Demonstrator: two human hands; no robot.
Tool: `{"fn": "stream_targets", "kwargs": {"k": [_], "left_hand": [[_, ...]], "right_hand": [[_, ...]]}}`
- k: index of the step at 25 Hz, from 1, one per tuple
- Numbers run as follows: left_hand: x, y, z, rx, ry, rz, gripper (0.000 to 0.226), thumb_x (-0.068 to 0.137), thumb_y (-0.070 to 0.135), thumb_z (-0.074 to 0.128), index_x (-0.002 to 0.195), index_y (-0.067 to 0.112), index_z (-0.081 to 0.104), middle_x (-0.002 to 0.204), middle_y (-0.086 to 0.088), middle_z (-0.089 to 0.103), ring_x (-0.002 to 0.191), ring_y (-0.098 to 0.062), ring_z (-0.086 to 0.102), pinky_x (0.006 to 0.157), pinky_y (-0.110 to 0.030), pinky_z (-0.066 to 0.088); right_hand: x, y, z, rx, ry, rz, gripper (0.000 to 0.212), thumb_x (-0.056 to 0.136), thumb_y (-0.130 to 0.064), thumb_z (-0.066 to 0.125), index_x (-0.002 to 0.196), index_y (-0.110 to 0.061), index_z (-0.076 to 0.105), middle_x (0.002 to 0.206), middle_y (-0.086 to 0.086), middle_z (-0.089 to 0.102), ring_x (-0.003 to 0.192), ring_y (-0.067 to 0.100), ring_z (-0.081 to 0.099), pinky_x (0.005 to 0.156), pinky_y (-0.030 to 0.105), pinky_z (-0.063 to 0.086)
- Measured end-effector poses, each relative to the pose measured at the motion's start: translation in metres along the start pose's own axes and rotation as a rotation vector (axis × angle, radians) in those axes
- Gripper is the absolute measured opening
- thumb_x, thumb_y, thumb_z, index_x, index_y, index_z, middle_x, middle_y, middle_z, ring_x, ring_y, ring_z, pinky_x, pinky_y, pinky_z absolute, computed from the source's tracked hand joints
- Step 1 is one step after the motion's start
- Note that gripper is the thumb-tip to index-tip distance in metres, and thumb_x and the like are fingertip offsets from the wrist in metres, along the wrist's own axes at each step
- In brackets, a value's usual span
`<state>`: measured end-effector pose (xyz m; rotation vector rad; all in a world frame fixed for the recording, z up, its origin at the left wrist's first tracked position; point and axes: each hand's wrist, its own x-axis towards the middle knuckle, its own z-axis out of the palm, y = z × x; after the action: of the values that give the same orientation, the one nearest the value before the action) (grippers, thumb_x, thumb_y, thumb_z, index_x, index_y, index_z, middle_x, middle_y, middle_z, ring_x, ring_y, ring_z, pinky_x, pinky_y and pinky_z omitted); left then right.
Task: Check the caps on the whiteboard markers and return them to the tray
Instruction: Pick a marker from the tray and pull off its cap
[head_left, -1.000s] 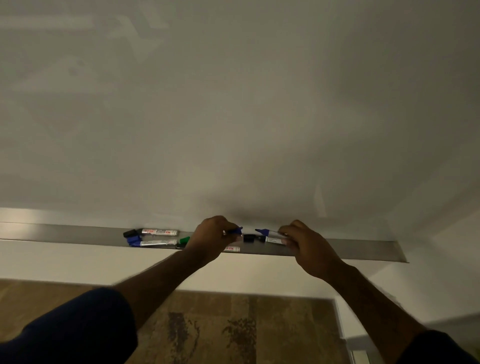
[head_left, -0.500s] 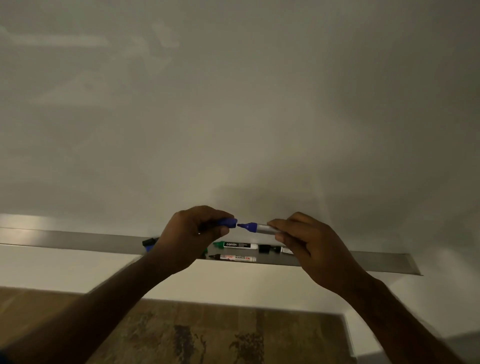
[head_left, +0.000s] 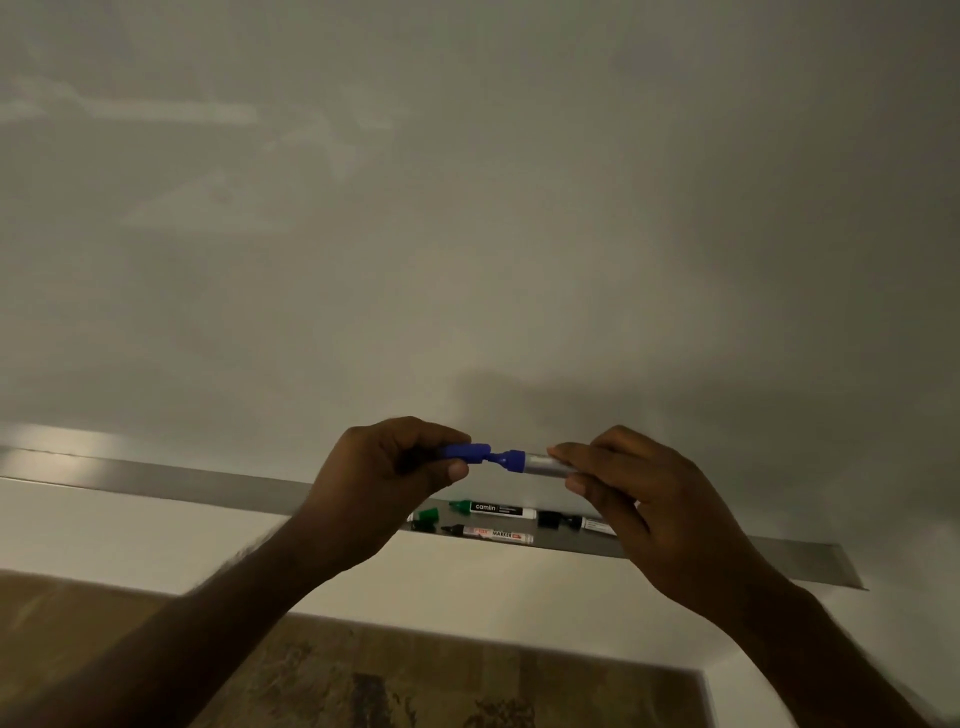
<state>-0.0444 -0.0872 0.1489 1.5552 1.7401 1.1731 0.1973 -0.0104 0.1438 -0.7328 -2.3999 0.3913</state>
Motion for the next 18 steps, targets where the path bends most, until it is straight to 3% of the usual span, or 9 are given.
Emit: {"fn": "stream_targets", "kwargs": {"k": [9, 14, 18], "left_hand": [[-0.008, 0.018, 0.001, 0.08, -0.059, 0.062, 0.023, 0.08, 0.016, 0.07, 0.09, 0.037, 0.068, 0.086, 0.003, 0.072, 0.079, -0.018, 0.065, 0.074, -0.035, 0.058], [-0.009, 0.017, 0.011, 0.037, -0.055, 0.049, 0.023, 0.082, 0.016, 0.068, 0.088, 0.039, 0.069, 0.073, 0.002, 0.072, 0.064, -0.007, 0.064, 0.06, -0.017, 0.053], [-0.011, 0.011, 0.022, 0.0, -0.049, -0.003, 0.02, 0.085, 0.016, 0.064, 0.088, 0.035, 0.069, 0.067, -0.003, 0.071, 0.053, -0.003, 0.061, 0.054, -0.013, 0.05]], "right_hand": [[0.002, -0.008, -0.007, -0.04, -0.064, -0.027, 0.033, 0.091, -0.025, 0.05, 0.119, -0.015, 0.064, 0.089, -0.001, 0.063, 0.072, 0.005, 0.05, 0.065, 0.012, 0.035], [0.001, -0.008, -0.008, -0.005, -0.055, -0.03, 0.03, 0.09, -0.02, 0.052, 0.115, -0.01, 0.066, 0.088, 0.0, 0.064, 0.072, 0.004, 0.05, 0.065, 0.012, 0.037], [-0.003, -0.006, -0.006, -0.041, -0.033, -0.057, 0.028, 0.088, -0.016, 0.055, 0.111, -0.008, 0.067, 0.087, 0.004, 0.067, 0.075, 0.011, 0.055, 0.067, 0.019, 0.042]]}}
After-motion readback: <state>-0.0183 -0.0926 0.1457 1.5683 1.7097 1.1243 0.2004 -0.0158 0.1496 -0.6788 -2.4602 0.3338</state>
